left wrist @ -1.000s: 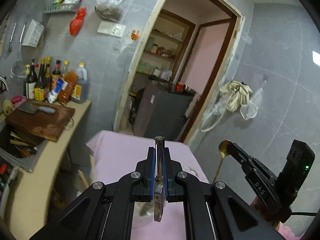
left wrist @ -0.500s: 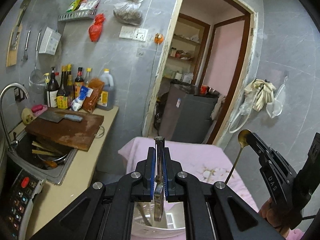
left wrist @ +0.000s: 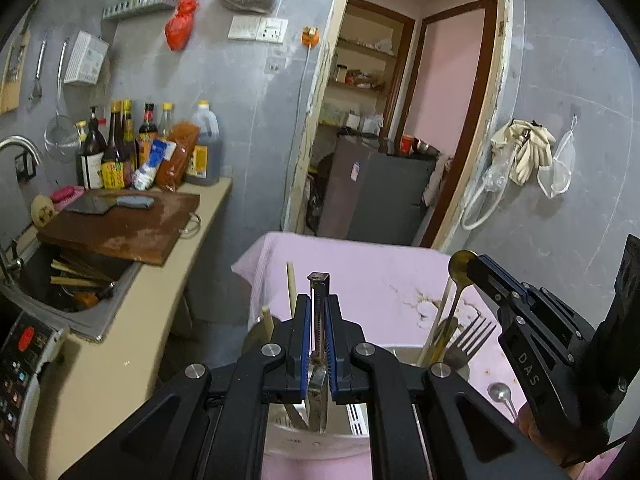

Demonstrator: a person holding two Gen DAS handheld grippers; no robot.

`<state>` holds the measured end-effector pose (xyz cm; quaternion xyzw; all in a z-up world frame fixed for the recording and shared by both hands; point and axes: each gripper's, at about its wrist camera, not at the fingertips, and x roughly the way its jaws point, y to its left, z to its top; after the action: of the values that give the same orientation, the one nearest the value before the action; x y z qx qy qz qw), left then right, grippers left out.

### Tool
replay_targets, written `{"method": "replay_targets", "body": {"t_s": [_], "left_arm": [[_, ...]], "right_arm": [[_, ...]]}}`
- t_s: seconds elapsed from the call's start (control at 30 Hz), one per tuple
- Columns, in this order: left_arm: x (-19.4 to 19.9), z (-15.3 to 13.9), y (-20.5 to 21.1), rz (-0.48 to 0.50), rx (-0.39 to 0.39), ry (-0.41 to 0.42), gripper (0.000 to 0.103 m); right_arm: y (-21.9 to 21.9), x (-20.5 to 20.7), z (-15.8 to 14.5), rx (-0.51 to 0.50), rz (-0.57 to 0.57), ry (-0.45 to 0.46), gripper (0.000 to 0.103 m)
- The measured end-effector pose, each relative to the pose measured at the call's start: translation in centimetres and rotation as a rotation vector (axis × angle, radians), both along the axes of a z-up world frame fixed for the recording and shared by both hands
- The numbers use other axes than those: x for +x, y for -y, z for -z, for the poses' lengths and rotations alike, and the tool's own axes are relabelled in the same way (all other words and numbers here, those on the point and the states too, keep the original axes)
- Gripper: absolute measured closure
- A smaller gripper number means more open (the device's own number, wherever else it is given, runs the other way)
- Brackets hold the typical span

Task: Organize utensils
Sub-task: 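Lift and carry the knife and gold spoon over the caddy, then open both tools to drop the knife and spoon into the caddy, then move right tool to the long steel spoon while left tool approaches a chopstick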

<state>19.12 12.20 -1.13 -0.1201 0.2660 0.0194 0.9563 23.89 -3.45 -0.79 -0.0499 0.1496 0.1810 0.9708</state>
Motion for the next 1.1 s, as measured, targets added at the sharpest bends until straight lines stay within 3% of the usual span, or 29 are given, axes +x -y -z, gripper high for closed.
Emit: {"method": "replay_targets", "body": {"t_s": [0.3, 0.4, 0.57, 0.6, 0.73, 0.93, 1.1], "left_arm": [[-0.4, 0.5, -0.6, 0.022, -0.069, -0.042, 0.094], [-0.6, 0.2, -0.5, 0.023, -0.082, -0.038, 0.086], [-1.1, -0.4, -0.1, 0.005, -0.097, -0.016, 0.070], [-1.2, -0.5, 0.0, 0.001, -0.099, -0.012, 0.064], [-2.1, -1.3, 1.0, -0.028, -0.101, 0.031, 0.038], [-3.5, -2.0, 3.7, -0.090, -0.049, 0.104, 0.009], [-4.8, -1.8, 6.6, -0.155, 0.010, 0.156, 0.005]], "right_arm": [[1.5, -0.6, 0.1, 0.041, -0.030, -0.047, 0.098], [2.1, -0.7, -0.3, 0.066, -0.036, -0.051, 0.093], [3.8, -1.0, -1.5, 0.124, -0.014, -0.025, 0.066], [4.4, -1.2, -1.8, 0.132, -0.006, -0.017, 0.065], [6.5, -1.9, -2.8, 0.153, 0.022, 0.013, 0.045], [10.0, -3.2, -3.7, 0.181, 0.070, 0.047, 0.022], [13.5, -4.3, -3.3, 0.184, 0.104, 0.048, 0.011]]}}
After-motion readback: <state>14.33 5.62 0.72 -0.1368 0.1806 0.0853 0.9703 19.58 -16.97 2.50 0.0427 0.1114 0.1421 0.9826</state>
